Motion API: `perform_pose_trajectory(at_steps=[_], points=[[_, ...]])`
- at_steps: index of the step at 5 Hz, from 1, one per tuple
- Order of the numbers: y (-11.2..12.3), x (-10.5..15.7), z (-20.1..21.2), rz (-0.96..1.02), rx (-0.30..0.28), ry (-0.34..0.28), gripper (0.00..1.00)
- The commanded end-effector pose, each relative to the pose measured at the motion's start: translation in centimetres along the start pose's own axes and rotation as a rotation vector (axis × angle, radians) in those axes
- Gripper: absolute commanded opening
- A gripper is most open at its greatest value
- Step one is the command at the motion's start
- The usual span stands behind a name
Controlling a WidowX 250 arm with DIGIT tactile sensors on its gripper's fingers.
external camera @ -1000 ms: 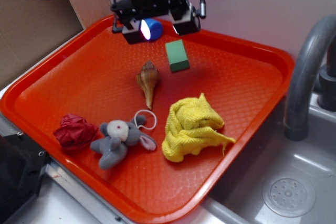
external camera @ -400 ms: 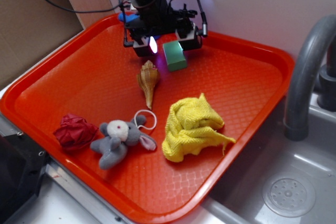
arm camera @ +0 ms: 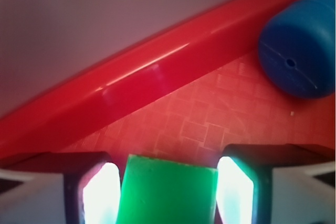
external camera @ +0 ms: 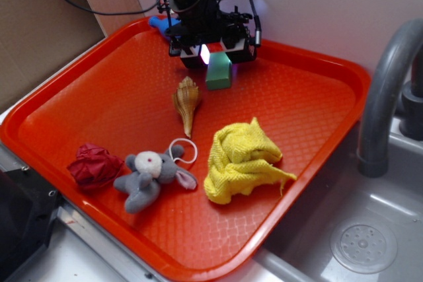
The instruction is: Grab the green block.
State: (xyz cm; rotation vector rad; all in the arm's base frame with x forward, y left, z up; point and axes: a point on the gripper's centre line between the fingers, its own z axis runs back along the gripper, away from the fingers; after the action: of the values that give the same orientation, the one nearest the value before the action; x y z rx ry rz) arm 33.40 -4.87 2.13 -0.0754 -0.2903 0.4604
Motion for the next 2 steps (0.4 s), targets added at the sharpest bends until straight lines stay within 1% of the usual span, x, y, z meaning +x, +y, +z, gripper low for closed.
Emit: perform_pose_trajectory(at_steps=[1, 2], points=[[-0.5, 1.8, 7.1, -0.351, 0.024, 0.079, 0.0], [-0.2, 2.3, 12.4, -0.451, 0.029, -0.059, 0.0]])
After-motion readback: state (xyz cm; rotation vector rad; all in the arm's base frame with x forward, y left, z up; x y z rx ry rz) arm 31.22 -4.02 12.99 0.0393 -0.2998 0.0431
